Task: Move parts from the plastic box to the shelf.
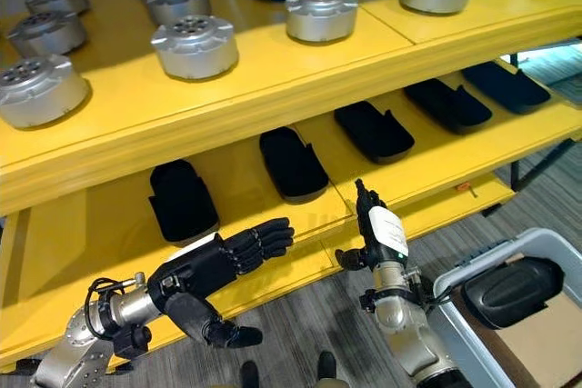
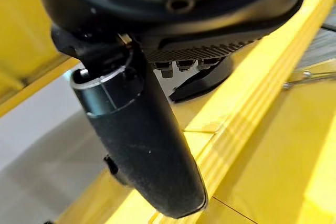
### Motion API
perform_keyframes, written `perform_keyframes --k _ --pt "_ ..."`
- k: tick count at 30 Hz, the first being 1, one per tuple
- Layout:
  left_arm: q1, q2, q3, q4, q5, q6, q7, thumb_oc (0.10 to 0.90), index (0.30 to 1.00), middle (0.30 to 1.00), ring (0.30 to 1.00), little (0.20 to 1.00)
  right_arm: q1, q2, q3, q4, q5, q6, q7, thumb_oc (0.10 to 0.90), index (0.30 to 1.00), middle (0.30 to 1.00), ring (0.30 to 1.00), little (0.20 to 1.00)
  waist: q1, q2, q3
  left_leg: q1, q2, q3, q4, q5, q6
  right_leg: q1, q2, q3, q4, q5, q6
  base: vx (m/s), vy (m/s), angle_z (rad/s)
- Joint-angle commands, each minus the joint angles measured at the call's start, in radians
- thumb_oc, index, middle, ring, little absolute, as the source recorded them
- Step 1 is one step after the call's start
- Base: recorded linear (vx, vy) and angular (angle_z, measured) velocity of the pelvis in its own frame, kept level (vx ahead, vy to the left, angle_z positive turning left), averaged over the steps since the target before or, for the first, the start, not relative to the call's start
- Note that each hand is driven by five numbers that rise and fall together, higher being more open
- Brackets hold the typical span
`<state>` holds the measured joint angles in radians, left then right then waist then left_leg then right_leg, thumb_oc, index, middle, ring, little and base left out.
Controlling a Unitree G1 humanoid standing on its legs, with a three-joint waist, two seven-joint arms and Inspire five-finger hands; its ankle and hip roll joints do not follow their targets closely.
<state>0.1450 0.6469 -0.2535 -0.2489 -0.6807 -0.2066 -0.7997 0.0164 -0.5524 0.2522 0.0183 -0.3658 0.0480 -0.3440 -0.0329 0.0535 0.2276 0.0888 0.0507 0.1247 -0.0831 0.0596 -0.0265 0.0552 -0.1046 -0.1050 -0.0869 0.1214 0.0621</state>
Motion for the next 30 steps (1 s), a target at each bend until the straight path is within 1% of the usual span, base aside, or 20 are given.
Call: perform_keyframes --k 1,4,5,8,9,10,11,12,14,15,16,18,21,22,24,25,27,28,30 --pt "-0.078 0.013 -0.025 -0.091 -0.04 -0.023 -0.046 0.9 1.0 1.0 1.0 1.0 -0.079 -0.047 -0.051 -0.13 0.052 -0.104 -0.042 0.9 1.0 1.0 1.0 1.0 -0.025 -0.03 -0.063 0.01 0.076 0.04 0.018 -0.039 -0.02 0.022 -0.076 -0.016 0.082 -0.104 0.07 -0.06 0.198 -0.07" --pt "-0.096 0.011 -0.047 -0.091 -0.037 -0.014 -0.038 0.9 1.0 1.0 1.0 1.0 -0.078 -0.044 -0.051 -0.14 0.057 -0.098 -0.046 0.9 1.0 1.0 1.0 1.0 -0.033 -0.032 -0.063 0.011 0.071 0.049 0.015 -0.041 -0.017 0.02 -0.079 -0.012 0.08 -0.101 0.074 -0.03 0.136 -0.11" --pt "-0.117 0.005 -0.072 -0.087 -0.056 -0.008 -0.029 0.9 1.0 1.0 1.0 1.0 -0.078 -0.041 -0.049 -0.145 0.067 -0.098 -0.061 0.9 1.0 1.0 1.0 1.0 -0.042 -0.035 -0.064 0.013 0.066 0.058 0.012 -0.044 -0.012 0.017 -0.082 -0.006 0.079 -0.097 0.079 -0.02 0.144 -0.06" --pt "-0.144 -0.014 -0.098 -0.081 -0.083 -0.003 -0.004 0.9 1.0 1.0 1.0 1.0 -0.066 -0.027 -0.053 -0.153 0.087 -0.09 -0.074 0.9 1.0 1.0 1.0 1.0 -0.056 -0.039 -0.062 0.015 0.057 0.073 0.009 -0.049 -0.005 0.013 -0.09 0.004 0.077 -0.089 0.089 -0.02 0.141 -0.02" --pt "-0.155 -0.033 -0.109 -0.069 -0.067 -0.001 0.052 0.9 1.0 1.0 1.0 1.0 -0.051 -0.013 -0.059 -0.154 0.108 -0.101 -0.088 0.9 1.0 1.0 1.0 1.0 -0.068 -0.044 -0.062 0.019 0.05 0.086 0.006 -0.052 -0.001 0.009 -0.1 0.016 0.065 -0.072 0.101 -0.02 0.128 -0.08" --pt "-0.161 -0.041 -0.112 -0.06 -0.058 -0.001 0.073 0.9 1.0 1.0 1.0 1.0 -0.045 -0.006 -0.062 -0.157 0.117 -0.105 -0.092 0.9 1.0 1.0 1.0 1.0 -0.072 -0.045 -0.062 0.02 0.048 0.092 0.004 -0.053 0.0 0.008 -0.104 0.018 0.06 -0.066 0.105 -0.02 0.129 -0.12" --pt "-0.172 -0.063 -0.118 -0.039 -0.056 -0.001 0.086 0.9 1.0 1.0 1.0 1.0 -0.028 0.014 -0.068 -0.169 0.137 -0.111 -0.095 0.9 1.0 1.0 1.0 1.0 -0.079 -0.049 -0.061 0.025 0.044 0.111 0.0 -0.057 0.003 0.003 -0.111 0.017 0.05 -0.053 0.113 -0.06 0.101 -0.22" --pt "-0.139 -0.082 -0.09 -0.024 -0.03 -0.032 0.119 0.9 1.0 1.0 1.0 1.0 -0.03 0.047 -0.072 -0.162 0.143 -0.153 -0.065 0.9 1.0 1.0 1.0 1.0 -0.067 -0.055 -0.054 0.046 0.052 0.205 -0.001 -0.055 -0.001 -0.004 -0.14 -0.081 0.072 -0.04 0.134 -0.09 0.083 -0.51" --pt "-0.123 -0.095 -0.074 -0.011 -0.022 -0.058 0.134 0.9 1.0 1.0 1.0 1.0 -0.04 0.068 -0.056 -0.163 0.156 -0.168 -0.07 0.9 1.0 1.0 1.0 1.0 -0.049 -0.058 -0.049 0.046 0.058 0.265 0.009 -0.056 0.014 -0.02 -0.174 -0.147 0.146 -0.055 0.139 -0.16 0.02 -1.35" --pt "-0.127 -0.097 -0.077 0.005 -0.017 -0.074 0.134 0.9 1.0 1.0 1.0 1.0 -0.037 0.083 -0.049 -0.161 0.152 -0.185 -0.098 0.9 1.0 1.0 1.0 1.0 -0.046 -0.056 -0.048 0.029 0.062 0.275 0.028 -0.058 0.028 -0.041 -0.193 -0.151 0.227 -0.073 0.129 -0.12 0.008 -1.59" --pt "-0.133 -0.099 -0.086 0.022 -0.021 -0.088 0.129 0.9 1.0 1.0 1.0 1.0 -0.031 0.089 -0.049 -0.15 0.155 -0.199 -0.11 0.9 1.0 1.0 1.0 1.0 -0.049 -0.055 -0.047 0.026 0.059 0.266 0.04 -0.074 0.033 -0.054 -0.209 -0.14 0.299 -0.089 0.131 -0.1 0.01 -1.25" --pt "-0.138 -0.099 -0.091 0.035 -0.025 -0.098 0.129 0.9 1.0 1.0 1.0 1.0 -0.031 0.092 -0.048 -0.14 0.159 -0.21 -0.112 0.9 1.0 1.0 1.0 1.0 -0.049 -0.056 -0.045 0.015 0.059 0.274 0.054 -0.078 0.04 -0.069 -0.223 -0.139 0.351 -0.093 0.125 -0.07 -0.018 -0.21" --pt "-0.158 -0.1 -0.103 0.061 0.001 -0.123 0.135 0.9 1.0 1.0 1.0 1.0 -0.052 0.099 -0.035 -0.095 0.174 -0.245 -0.11 0.9 1.0 1.0 1.0 1.0 -0.033 -0.055 -0.046 -0.01 0.068 0.31 0.08 -0.081 0.049 -0.07 -0.251 -0.166 0.429 -0.087 0.112 -0.13 -0.117 -0.28" --pt "-0.16 -0.098 -0.105 0.06 -0.007 -0.123 0.124 0.9 1.0 1.0 1.0 1.0 -0.059 0.101 -0.031 -0.086 0.177 -0.253 -0.116 0.9 1.0 1.0 1.0 1.0 -0.029 -0.056 -0.048 -0.016 0.071 0.321 0.086 -0.081 0.048 -0.059 -0.253 -0.177 0.424 -0.089 0.112 -0.09 -0.162 -0.64" --pt "-0.16 -0.093 -0.101 0.067 -0.009 -0.141 0.146 0.9 1.0 1.0 1.0 1.0 -0.085 0.096 -0.013 -0.074 0.186 -0.273 -0.109 0.9 1.0 1.0 1.0 1.0 -0.013 -0.057 -0.058 -0.023 0.084 0.355 0.085 -0.064 0.038 -0.018 -0.248 -0.221 0.373 -0.092 0.104 -0.09 -0.215 -0.72" --pt "-0.161 -0.092 -0.098 0.066 -0.011 -0.147 0.169 0.9 1.0 1.0 1.0 1.0 -0.109 0.101 0.013 -0.079 0.18 -0.264 -0.108 0.9 1.0 1.0 1.0 1.0 -0.002 -0.055 -0.058 -0.03 0.104 0.386 0.103 -0.061 0.019 0.001 -0.241 -0.267 0.328 -0.101 0.094 -0.08 -0.262 -0.94" --pt "-0.156 -0.094 -0.085 0.064 -0.024 -0.145 0.171 0.9 1.0 1.0 1.0 1.0 -0.129 0.108 0.031 -0.088 0.175 -0.237 -0.099 0.9 1.0 1.0 1.0 1.0 0.011 -0.051 -0.06 -0.038 0.126 0.405 0.118 -0.053 0.002 0.03 -0.228 -0.307 0.282 -0.121 0.086 -0.04 -0.25 -0.89" --pt "-0.148 -0.099 -0.071 0.06 -0.031 -0.141 0.169 0.9 1.0 1.0 1.0 1.0 -0.146 0.11 0.045 -0.089 0.168 -0.217 -0.087 0.9 1.0 1.0 1.0 1.0 0.024 -0.049 -0.065 -0.045 0.145 0.42 0.124 -0.043 -0.009 0.055 -0.218 -0.34 0.24 -0.128 0.083 -0.03 -0.269 -0.62" --pt "-0.135 -0.106 -0.057 0.055 -0.033 -0.137 0.169 0.9 1.0 1.0 1.0 1.0 -0.153 0.104 0.051 -0.093 0.168 -0.208 -0.07 0.9 1.0 1.0 1.0 1.0 0.025 -0.05 -0.067 -0.043 0.164 0.432 0.124 -0.031 -0.023 0.064 -0.2 -0.356 0.2 -0.12 0.082 -0.04 -0.327 -0.72"
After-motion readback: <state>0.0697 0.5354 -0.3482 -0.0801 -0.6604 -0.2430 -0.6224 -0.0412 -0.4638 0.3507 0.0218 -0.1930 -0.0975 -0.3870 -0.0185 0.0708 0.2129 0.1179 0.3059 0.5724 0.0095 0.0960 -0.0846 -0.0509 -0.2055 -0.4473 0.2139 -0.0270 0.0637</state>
